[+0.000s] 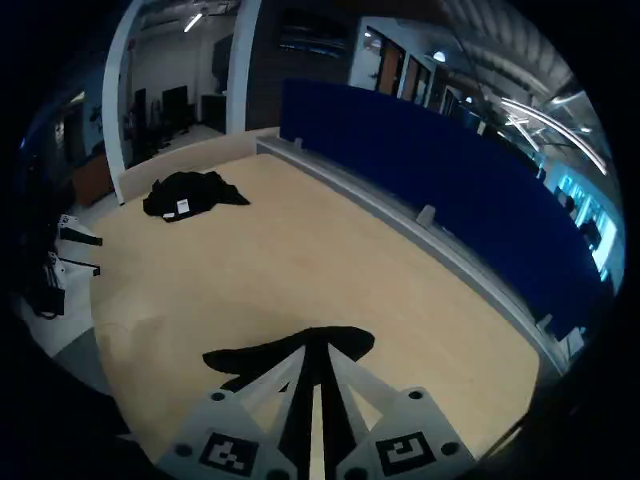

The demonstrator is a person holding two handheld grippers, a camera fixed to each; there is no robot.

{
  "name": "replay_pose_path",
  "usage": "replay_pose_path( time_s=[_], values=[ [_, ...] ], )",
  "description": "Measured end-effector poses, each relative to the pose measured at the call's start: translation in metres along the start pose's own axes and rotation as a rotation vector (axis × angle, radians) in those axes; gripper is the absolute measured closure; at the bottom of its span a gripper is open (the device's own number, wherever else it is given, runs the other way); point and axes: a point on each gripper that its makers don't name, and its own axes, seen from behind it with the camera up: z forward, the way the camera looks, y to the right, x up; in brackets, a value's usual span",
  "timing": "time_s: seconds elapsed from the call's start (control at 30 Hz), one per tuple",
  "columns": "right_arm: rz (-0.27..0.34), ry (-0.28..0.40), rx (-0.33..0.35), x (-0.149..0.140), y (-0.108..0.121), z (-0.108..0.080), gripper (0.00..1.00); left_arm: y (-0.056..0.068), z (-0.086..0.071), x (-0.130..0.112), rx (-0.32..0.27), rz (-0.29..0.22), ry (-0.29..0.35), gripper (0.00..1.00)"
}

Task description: Fold towel

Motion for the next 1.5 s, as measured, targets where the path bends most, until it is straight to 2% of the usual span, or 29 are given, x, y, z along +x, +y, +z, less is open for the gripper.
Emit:
replay_pose_path(
  time_s=[0.6,0.97,1.2,1.5],
  values=[
    [0.058,-0.062,-0.157,-0.064,0.129,-0.065,0.96,0.020,0.021,0.012,-0.017,0.035,-0.014,0.07],
    [0.113,-0.095,-0.226,-0.103,0.201,-0.086,0.96,0.034,0.032,0.022,-0.016,0.059,-0.024,0.07],
    [0.158,-0.116,-0.251,-0.129,0.225,-0.091,0.96,0.042,0.037,0.026,-0.020,0.070,-0.027,0.07],
    [0.213,-0.153,-0.278,-0.174,0.232,-0.107,0.96,0.052,0.038,0.030,-0.030,0.089,-0.028,0.07]
  ],
)
